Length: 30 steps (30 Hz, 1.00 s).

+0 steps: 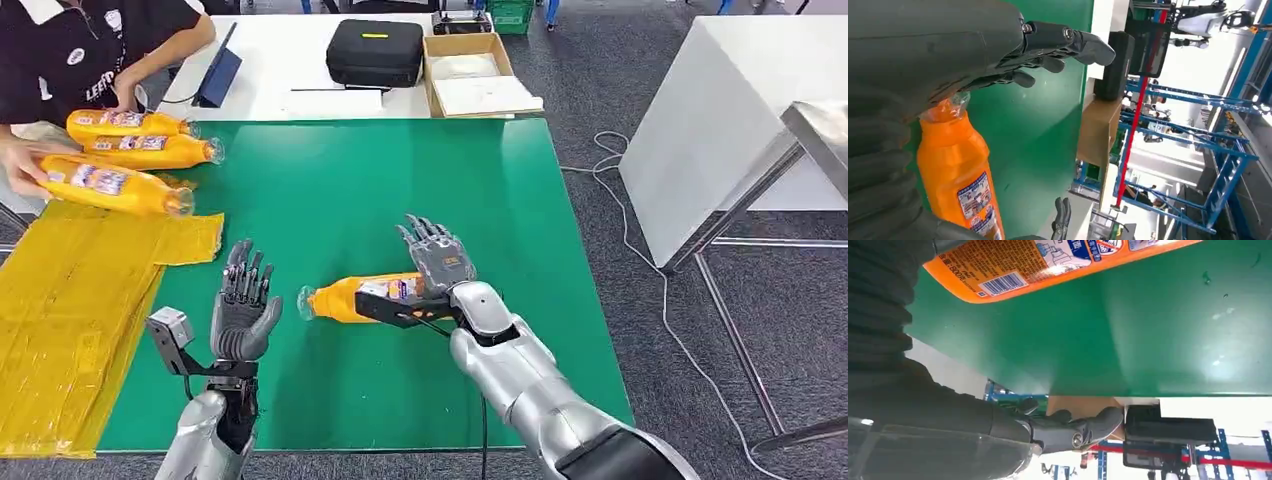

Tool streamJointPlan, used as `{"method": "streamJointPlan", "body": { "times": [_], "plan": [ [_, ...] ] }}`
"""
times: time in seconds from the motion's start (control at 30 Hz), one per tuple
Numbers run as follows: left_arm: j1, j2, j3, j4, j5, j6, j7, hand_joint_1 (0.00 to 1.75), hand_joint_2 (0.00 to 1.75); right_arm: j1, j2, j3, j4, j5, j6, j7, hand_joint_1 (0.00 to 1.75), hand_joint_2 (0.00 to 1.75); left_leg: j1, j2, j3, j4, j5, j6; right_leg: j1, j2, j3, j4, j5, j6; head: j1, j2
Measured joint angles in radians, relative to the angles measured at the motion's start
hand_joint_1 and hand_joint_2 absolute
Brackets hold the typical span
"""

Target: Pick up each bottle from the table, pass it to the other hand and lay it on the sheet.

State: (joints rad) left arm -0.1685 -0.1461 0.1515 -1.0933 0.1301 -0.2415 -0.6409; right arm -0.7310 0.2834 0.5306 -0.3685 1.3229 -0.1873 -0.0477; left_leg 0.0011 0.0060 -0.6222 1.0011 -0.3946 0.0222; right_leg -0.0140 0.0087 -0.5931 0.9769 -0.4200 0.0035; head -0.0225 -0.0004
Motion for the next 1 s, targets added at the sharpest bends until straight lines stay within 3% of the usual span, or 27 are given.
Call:
{"method": "streamJointPlan", "body": {
  "times": [0.3,0.7,0.83,1.0],
  "plan": [
    [0.001,0.0,0.019,0.002,-0.003,0.01,0.003,0.0,1.75,0.004,0.034,-0.03,-0.006,-0.101,0.017,0.002,0.0,1.75,0.0,0.0,0.001,0.0,0.0,0.0,0.0,0.0,0.001,0.0,0.0,0.0,0.0,0.0],
    [-0.007,0.003,0.036,0.05,-0.014,0.03,-0.006,0.0,1.75,0.165,0.018,0.003,-0.439,-0.151,0.051,0.146,0.0,1.75,0.0,0.0,-0.001,0.0,0.0,0.0,0.0,0.0,-0.001,0.0,0.0,0.0,0.0,0.0],
    [-0.01,0.006,0.038,0.06,-0.014,0.032,-0.008,0.0,1.75,0.162,0.009,0.006,-0.442,-0.192,0.077,0.16,0.0,1.75,0.0,0.0,-0.001,0.0,0.0,0.0,0.0,0.0,-0.001,0.0,0.0,0.0,0.0,0.0],
    [-0.019,0.008,0.039,0.075,-0.009,0.036,-0.01,0.0,1.75,0.124,0.009,-0.008,-0.351,-0.283,0.106,0.085,0.0,1.75,0.0,0.0,-0.001,0.0,0.0,0.0,0.0,0.0,-0.001,0.0,0.0,0.0,0.0,0.0]
  ]
}}
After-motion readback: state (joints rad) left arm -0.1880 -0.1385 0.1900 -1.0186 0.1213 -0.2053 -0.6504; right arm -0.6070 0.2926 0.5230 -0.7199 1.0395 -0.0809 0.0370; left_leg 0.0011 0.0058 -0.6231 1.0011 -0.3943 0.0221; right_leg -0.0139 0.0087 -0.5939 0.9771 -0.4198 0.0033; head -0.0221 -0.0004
